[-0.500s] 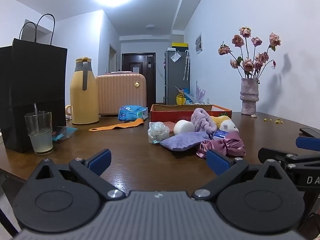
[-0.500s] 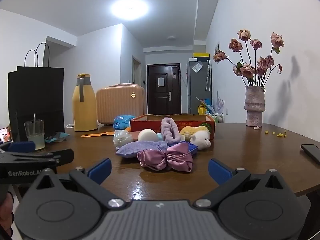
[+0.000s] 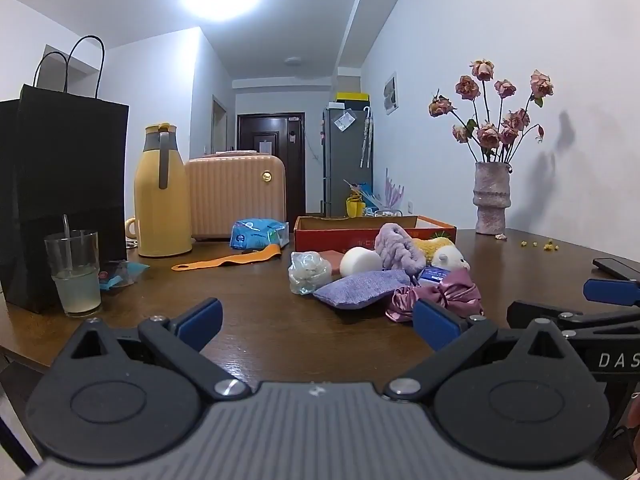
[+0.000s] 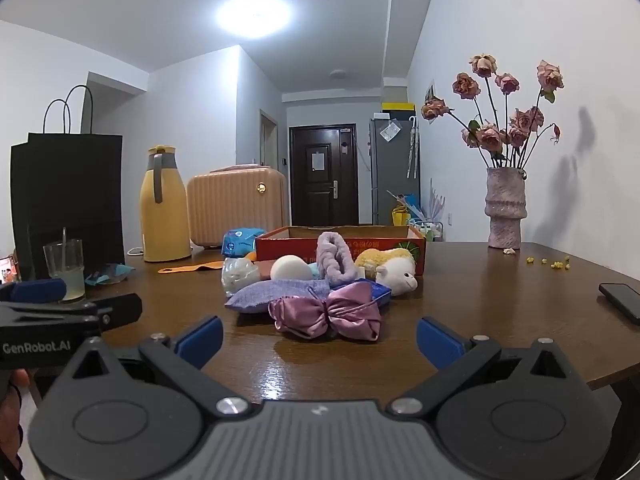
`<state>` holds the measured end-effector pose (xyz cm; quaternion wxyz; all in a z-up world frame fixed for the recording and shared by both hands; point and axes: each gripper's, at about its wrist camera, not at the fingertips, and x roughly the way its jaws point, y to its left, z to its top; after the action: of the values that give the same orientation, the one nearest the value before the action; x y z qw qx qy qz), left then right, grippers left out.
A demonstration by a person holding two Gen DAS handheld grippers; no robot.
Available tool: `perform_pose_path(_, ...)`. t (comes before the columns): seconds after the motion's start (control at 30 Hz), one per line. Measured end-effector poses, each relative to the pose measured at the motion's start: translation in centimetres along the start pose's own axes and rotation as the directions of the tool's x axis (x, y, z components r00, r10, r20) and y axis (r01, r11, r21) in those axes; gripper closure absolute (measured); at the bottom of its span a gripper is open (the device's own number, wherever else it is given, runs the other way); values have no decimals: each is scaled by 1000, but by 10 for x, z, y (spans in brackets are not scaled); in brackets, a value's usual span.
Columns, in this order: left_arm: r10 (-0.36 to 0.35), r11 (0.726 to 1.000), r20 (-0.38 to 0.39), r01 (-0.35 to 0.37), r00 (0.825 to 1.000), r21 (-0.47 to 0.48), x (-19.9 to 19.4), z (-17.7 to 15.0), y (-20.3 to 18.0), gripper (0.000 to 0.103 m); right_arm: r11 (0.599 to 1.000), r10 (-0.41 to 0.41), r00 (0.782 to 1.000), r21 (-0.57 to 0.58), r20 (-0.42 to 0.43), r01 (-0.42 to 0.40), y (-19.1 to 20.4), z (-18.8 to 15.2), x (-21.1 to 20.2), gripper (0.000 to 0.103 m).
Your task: Organize soft objects
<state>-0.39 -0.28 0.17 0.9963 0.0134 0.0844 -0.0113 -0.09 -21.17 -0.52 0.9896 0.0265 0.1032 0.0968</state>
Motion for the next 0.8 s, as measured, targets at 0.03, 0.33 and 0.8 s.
perform_pose_path(0.03, 3, 1000, 1, -3, 1000, 0, 0, 0, 0, 0, 1000, 1, 1000, 1, 1, -1, 0, 0, 0, 0)
perform_pose_path(0.33, 9, 1000, 13, -9, 1000, 0, -2, 2, 2, 0, 1000, 1, 1000, -2, 3, -1, -1, 0, -1, 0)
perform_pose_path(0.8, 20, 1000, 10, -20, 1000, -10, 0, 0, 4, 0, 1000, 0, 1000, -3, 2, 0, 1, 0, -2, 0)
